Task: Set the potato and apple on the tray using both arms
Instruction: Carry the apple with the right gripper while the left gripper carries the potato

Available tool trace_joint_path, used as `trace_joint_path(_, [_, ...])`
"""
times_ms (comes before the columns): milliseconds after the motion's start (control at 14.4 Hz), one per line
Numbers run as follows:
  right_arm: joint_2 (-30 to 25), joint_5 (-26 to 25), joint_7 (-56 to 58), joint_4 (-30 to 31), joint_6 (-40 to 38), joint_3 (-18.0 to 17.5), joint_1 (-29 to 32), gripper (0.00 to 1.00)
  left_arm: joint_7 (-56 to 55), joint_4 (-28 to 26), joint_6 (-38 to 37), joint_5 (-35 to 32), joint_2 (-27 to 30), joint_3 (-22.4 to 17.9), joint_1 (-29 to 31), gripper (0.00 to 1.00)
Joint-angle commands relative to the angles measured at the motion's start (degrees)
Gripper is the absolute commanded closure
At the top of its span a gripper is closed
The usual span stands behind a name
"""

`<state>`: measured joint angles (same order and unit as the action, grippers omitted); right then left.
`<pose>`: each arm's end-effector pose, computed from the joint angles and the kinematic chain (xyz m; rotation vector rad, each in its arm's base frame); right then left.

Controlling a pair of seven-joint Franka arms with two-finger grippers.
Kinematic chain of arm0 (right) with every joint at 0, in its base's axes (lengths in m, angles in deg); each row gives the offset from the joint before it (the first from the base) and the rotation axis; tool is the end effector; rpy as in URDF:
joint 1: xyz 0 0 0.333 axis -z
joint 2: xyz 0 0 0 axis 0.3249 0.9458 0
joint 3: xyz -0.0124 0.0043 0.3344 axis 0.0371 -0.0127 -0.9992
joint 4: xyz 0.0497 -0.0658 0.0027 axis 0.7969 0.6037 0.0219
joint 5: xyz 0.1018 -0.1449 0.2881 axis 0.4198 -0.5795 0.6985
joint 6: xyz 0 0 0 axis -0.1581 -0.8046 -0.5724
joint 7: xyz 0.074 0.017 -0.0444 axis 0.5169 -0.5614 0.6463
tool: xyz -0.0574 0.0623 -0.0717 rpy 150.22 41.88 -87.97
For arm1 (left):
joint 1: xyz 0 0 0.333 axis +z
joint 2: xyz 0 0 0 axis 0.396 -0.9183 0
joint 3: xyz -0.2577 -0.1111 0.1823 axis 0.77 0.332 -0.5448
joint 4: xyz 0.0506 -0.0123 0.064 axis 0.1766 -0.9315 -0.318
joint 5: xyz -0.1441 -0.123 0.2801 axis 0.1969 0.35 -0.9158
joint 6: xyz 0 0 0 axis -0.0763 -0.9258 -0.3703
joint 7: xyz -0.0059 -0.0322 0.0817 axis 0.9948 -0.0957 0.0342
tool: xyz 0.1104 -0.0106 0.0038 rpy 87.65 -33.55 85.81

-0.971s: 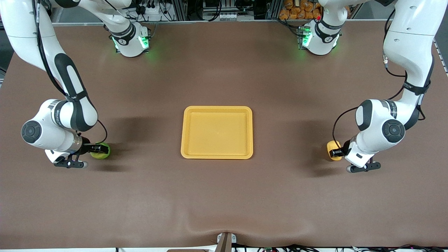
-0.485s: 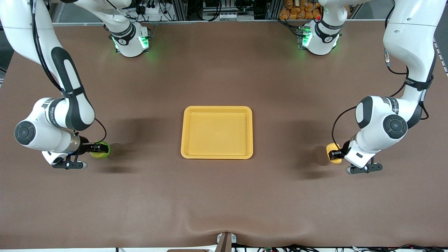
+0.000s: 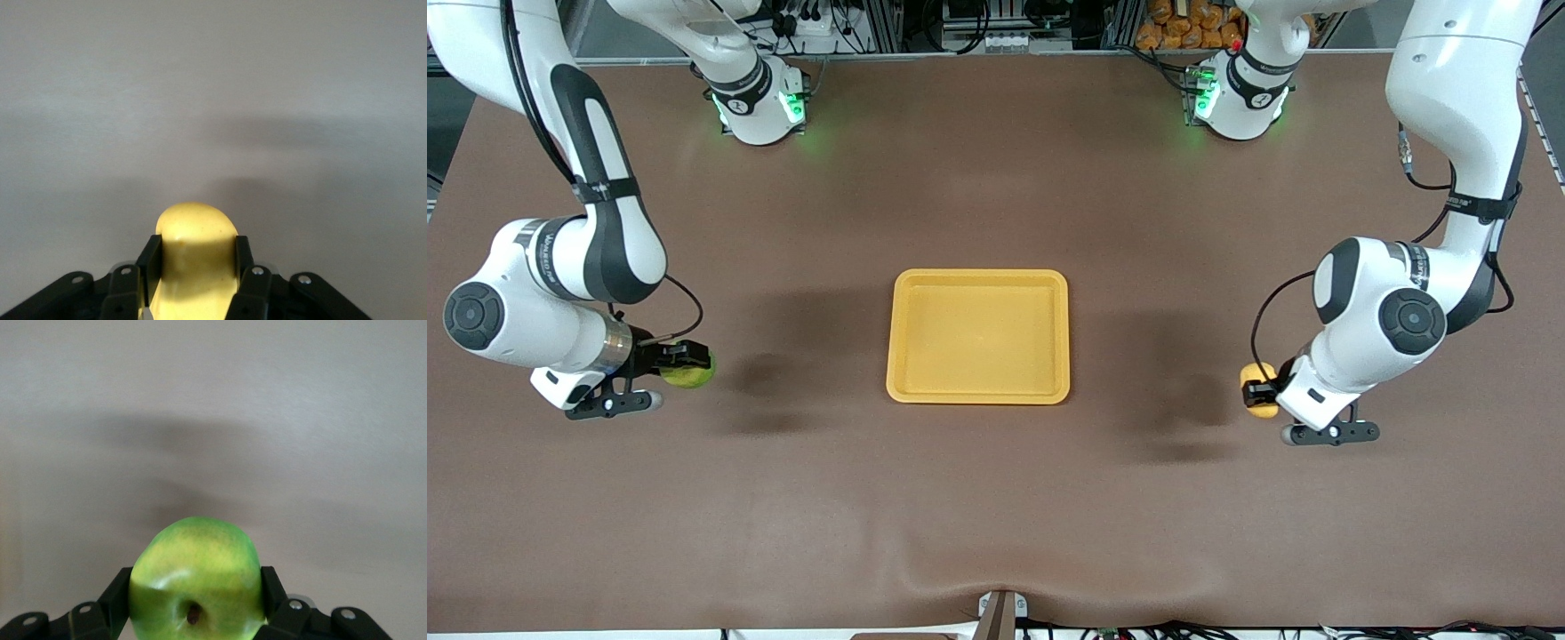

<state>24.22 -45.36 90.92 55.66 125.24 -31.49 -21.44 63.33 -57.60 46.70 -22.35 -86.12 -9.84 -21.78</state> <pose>0.5926 0.0086 0.3713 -3.0400 -0.2747 0.1540 0.6325 -0.0981 0.3546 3.1268 0.0289 0.0879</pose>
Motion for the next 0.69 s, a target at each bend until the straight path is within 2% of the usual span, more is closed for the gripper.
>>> trace_joint_path(0, [-2.1,0.9,4.2,-0.4,-2.2,-1.5,-1.3,1.0,-1.3,3.6,-5.5,0.6,0.8,0.3,-2.6,1.0])
trace_joint_path(208, [-2.3,1.1,7.7,-0.7,-2.3,-3.9,-1.2,1.0,-3.0,4.8,-6.0,0.6,0.7,0.3,-4.9,1.0])
trace_joint_path(624, [-1.9,1.3,19.7,-2.4,-1.9,-5.5,-1.9,1.0,-13.9,7.5,-6.1,-0.1,-0.7,0.2,-13.0,1.0])
